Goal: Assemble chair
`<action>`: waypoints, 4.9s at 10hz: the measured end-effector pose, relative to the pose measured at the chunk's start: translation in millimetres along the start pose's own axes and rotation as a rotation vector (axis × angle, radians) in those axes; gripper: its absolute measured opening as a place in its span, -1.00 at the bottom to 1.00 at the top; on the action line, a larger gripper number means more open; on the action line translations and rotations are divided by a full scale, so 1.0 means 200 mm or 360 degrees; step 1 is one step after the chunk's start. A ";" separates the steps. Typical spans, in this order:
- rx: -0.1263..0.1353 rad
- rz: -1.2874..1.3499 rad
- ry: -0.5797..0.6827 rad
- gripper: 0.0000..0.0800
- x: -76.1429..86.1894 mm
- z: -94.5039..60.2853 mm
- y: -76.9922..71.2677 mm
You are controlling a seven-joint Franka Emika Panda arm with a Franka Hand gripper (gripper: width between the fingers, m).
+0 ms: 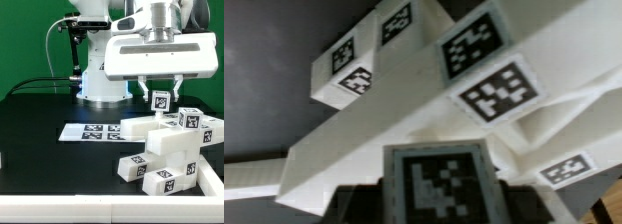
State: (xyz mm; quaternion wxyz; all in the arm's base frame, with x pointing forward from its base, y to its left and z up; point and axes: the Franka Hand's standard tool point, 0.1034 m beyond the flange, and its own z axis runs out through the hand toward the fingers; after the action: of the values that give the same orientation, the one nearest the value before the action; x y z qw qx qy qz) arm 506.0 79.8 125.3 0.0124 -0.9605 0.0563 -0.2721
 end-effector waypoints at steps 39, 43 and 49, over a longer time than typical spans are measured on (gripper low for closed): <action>-0.0008 0.0147 -0.0872 0.16 0.05 0.06 0.07; -0.0101 0.0482 -0.0870 -0.30 0.05 0.06 0.07; -0.0267 0.1073 -0.0850 -0.30 0.05 0.06 0.06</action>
Offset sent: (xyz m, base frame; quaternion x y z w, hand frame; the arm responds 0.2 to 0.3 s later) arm 0.0035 -0.0078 -0.0079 0.0105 0.0128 -0.0057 0.9998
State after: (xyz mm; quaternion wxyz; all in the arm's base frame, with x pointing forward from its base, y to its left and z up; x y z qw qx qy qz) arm 518.4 66.5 119.5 0.0366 -0.9228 0.3835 0.0105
